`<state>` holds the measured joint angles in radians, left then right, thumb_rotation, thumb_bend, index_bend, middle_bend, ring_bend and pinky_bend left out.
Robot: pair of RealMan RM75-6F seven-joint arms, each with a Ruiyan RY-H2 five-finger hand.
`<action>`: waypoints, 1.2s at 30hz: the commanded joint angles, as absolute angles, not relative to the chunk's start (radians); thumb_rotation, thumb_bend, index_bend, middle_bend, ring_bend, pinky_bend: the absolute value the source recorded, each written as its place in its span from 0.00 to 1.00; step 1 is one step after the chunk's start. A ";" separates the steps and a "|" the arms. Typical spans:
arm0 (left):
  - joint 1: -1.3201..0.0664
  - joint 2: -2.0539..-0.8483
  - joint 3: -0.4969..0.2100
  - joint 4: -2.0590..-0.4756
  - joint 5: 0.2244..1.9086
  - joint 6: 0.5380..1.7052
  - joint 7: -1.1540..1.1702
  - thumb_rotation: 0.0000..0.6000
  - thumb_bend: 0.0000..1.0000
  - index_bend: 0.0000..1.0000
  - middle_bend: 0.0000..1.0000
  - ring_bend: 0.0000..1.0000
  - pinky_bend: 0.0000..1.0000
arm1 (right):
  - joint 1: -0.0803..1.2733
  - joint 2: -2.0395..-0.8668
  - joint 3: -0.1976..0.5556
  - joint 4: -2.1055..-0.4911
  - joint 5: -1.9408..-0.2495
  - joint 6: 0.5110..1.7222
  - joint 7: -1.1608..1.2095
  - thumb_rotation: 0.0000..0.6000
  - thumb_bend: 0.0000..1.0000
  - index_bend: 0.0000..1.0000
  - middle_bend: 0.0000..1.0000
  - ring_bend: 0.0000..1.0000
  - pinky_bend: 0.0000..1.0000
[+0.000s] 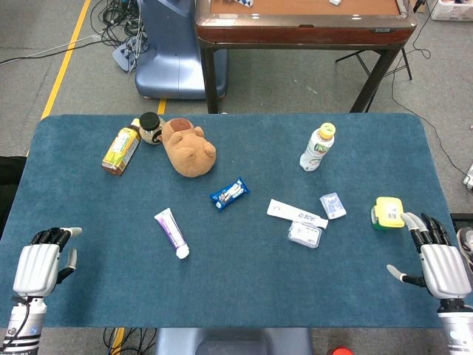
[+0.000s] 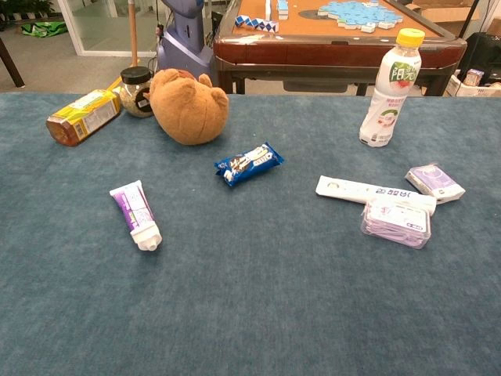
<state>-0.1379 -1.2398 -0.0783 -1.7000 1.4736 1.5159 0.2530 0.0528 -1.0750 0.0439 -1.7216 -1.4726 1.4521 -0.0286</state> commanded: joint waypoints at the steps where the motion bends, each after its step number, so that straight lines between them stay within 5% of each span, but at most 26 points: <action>1: -0.141 -1.241 -0.081 -1.694 1.479 1.517 0.246 1.00 0.51 0.32 0.36 0.27 0.24 | 0.053 -1.075 0.045 -1.722 -1.473 1.453 -0.029 1.00 0.04 0.00 0.12 0.01 0.00; 14: -0.303 -1.187 -0.101 -1.581 1.642 1.382 -0.081 1.00 0.53 0.28 0.36 0.27 0.23 | 0.110 -0.939 0.120 -1.864 -1.484 1.458 -0.138 1.00 0.04 0.00 0.12 0.01 0.00; 17: -0.375 -1.174 -0.099 -1.545 1.677 1.305 -0.178 0.72 0.62 0.28 0.36 0.25 0.21 | 0.121 -0.926 0.129 -1.897 -1.483 1.455 -0.172 1.00 0.04 0.00 0.12 0.01 0.00; 18: -0.396 -1.172 -0.099 -1.535 1.685 1.281 -0.198 0.54 0.66 0.28 0.36 0.24 0.20 | 0.123 -0.924 0.131 -1.904 -1.481 1.455 -0.180 1.00 0.04 0.00 0.12 0.01 0.00; 21: -0.468 -1.178 -0.098 -1.499 1.714 1.211 -0.251 0.36 0.70 0.27 0.35 0.21 0.18 | 0.127 -0.922 0.133 -1.923 -1.476 1.454 -0.202 1.00 0.04 0.00 0.12 0.01 0.00; 24: -0.532 -1.200 -0.097 -1.462 1.739 1.159 -0.277 0.28 0.71 0.27 0.34 0.20 0.17 | 0.127 -0.924 0.132 -1.933 -1.470 1.456 -0.217 1.00 0.04 0.00 0.12 0.01 0.00; 36: -0.707 -1.337 -0.057 -1.317 1.762 0.983 -0.294 0.27 0.71 0.27 0.34 0.18 0.15 | 0.099 -0.929 0.115 -1.935 -1.456 1.487 -0.222 1.00 0.04 0.00 0.12 0.01 0.00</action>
